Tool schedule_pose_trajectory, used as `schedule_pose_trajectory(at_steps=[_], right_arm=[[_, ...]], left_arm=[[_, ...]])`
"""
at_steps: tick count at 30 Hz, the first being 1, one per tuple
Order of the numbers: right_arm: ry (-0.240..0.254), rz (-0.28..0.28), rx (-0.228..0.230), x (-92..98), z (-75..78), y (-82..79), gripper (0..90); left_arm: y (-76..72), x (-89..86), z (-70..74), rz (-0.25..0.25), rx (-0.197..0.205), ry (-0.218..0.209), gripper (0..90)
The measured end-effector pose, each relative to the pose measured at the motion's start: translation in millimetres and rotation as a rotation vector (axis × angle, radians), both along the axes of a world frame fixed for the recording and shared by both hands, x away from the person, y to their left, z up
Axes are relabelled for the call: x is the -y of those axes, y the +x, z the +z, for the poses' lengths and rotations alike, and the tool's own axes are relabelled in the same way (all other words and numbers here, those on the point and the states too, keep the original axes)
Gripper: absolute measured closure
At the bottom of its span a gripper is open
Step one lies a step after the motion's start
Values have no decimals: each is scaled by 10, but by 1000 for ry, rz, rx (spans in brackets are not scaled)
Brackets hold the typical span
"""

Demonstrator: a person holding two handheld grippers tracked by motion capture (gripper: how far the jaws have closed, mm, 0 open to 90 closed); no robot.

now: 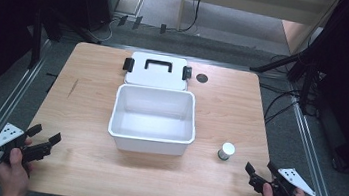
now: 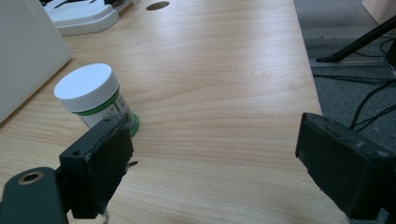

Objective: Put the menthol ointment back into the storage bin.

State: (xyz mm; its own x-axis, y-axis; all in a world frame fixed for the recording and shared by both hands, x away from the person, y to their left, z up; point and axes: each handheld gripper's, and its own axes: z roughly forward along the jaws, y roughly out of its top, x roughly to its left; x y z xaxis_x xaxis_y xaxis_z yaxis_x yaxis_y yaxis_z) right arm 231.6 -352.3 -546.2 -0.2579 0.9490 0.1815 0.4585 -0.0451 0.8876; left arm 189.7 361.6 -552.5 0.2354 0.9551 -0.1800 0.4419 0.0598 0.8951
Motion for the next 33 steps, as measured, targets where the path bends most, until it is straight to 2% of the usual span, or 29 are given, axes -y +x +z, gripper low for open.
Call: schedule_pose_trajectory(at_steps=[4, 9, 11, 13, 20, 21, 23, 29, 33], right_arm=[[5, 13, 17, -5, 3, -22, 113], [-12, 26, 9, -24, 3, -15, 113], [-29, 29, 13, -30, 5, -16, 111], [-47, 8, 3, -38, 6, -5, 112], [-90, 11, 7, -79, 6, -9, 112], [-128, -7, -4, -105, 8, 1, 115], [-154, -11, -14, -142, 14, 11, 116], [-188, 33, -28, -268, 94, 36, 116], [-216, 75, -67, -329, 164, 64, 116]], left_arm=[[-9, 18, 1, -22, 9, 9, 180], [-5, 13, 0, -23, 7, 3, 171], [-4, 13, 1, -24, 5, 4, 171], [-3, 14, 0, -23, 6, 3, 171], [-2, 14, -1, -28, 3, -1, 171], [-2, 14, -1, -30, 2, -2, 172], [0, 13, -1, -31, 0, -4, 172], [1, 6, -1, -35, -2, -3, 172], [0, 5, -2, -38, 1, -6, 172]])
